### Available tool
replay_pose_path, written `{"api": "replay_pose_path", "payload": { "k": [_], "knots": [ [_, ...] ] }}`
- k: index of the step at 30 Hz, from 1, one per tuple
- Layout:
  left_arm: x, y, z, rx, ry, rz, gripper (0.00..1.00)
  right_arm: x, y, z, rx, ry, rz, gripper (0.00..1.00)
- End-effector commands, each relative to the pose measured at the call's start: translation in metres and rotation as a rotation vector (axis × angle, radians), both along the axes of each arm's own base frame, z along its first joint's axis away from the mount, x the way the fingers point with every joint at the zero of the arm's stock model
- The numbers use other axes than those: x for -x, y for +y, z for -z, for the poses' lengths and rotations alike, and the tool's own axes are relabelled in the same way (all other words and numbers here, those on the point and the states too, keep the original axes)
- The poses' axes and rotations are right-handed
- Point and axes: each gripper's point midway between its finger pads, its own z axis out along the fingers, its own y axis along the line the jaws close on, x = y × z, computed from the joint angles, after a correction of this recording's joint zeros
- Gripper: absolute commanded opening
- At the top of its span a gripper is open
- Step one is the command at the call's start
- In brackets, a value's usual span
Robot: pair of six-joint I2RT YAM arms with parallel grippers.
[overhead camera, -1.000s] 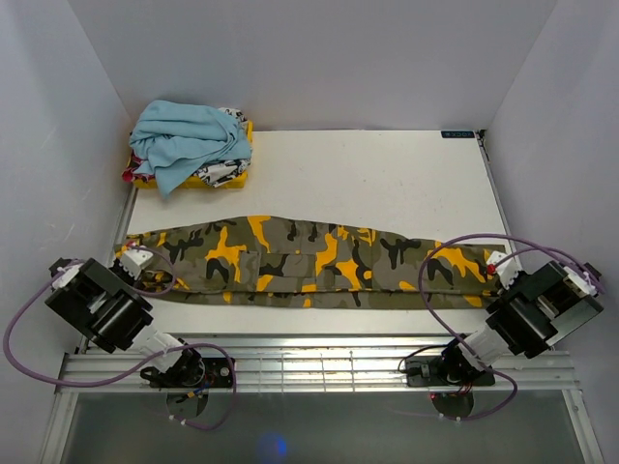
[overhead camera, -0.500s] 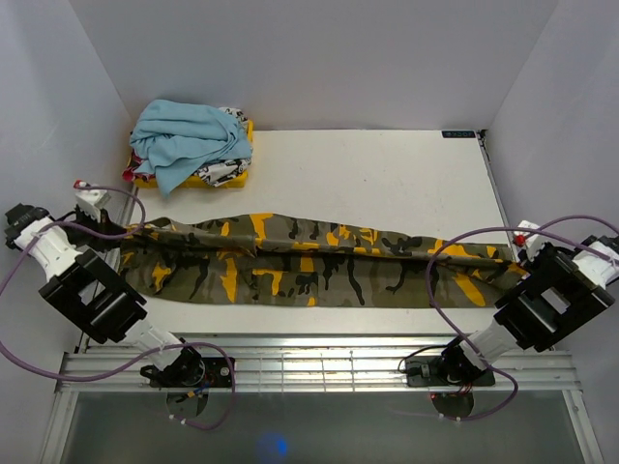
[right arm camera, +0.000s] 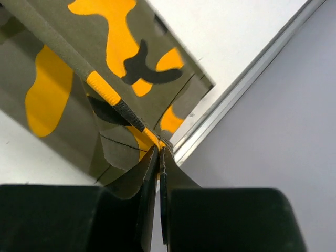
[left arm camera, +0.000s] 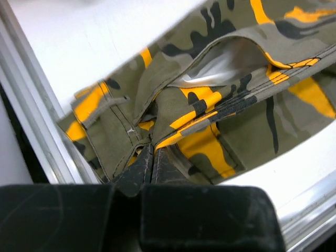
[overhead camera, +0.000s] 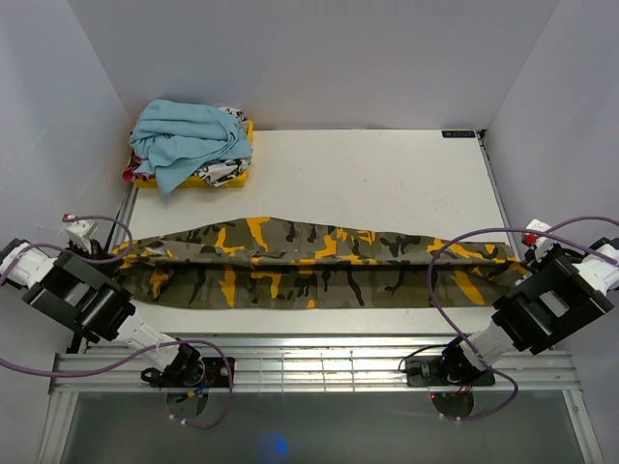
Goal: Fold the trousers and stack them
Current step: Fold the trousers
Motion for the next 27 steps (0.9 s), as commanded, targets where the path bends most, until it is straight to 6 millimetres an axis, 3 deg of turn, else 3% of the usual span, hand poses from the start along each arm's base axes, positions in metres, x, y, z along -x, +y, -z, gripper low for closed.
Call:
{"api": "replay_pose_path", "payload": {
  "k": [1,3,6,7,9,19,22,23,24,26,27],
  "knots": [
    [0.031,0.028,0.034,-0.218,0.0,0.067,0.0,0.022,-0.073,0.025,0.389,-0.025,-0.036,0.08],
    [0.042,0.023,0.058,-0.237,0.037,0.092,0.0,0.031,-0.068,0.049,0.395,0.017,-0.043,0.08],
    [0.053,0.029,0.082,-0.294,0.083,0.107,0.0,0.039,-0.068,0.071,0.408,0.06,-0.045,0.08],
    [0.061,0.022,0.096,-0.296,0.116,0.114,0.0,0.038,-0.074,0.074,0.442,0.055,-0.038,0.08],
    [0.062,0.029,0.106,-0.374,0.113,0.116,0.0,0.045,-0.069,0.087,0.466,0.077,-0.046,0.08],
    [0.046,-0.001,0.112,-0.439,0.126,0.181,0.0,0.029,-0.085,0.081,0.536,0.099,0.008,0.08],
    [0.046,-0.012,0.106,-0.423,0.128,0.204,0.0,0.02,-0.083,0.07,0.535,0.102,0.017,0.09],
    [0.045,-0.014,0.104,-0.422,0.128,0.207,0.0,0.015,-0.085,0.061,0.512,0.101,0.059,0.14],
    [0.045,-0.015,0.101,-0.423,0.132,0.205,0.0,0.009,-0.076,0.057,0.484,0.106,0.052,0.27],
    [0.044,-0.023,0.1,-0.41,0.143,0.223,0.0,0.0,-0.075,0.047,0.459,0.123,0.099,0.34],
    [0.044,-0.025,0.098,-0.412,0.141,0.224,0.0,-0.008,-0.065,0.046,0.451,0.129,0.084,0.52]
  ]
}}
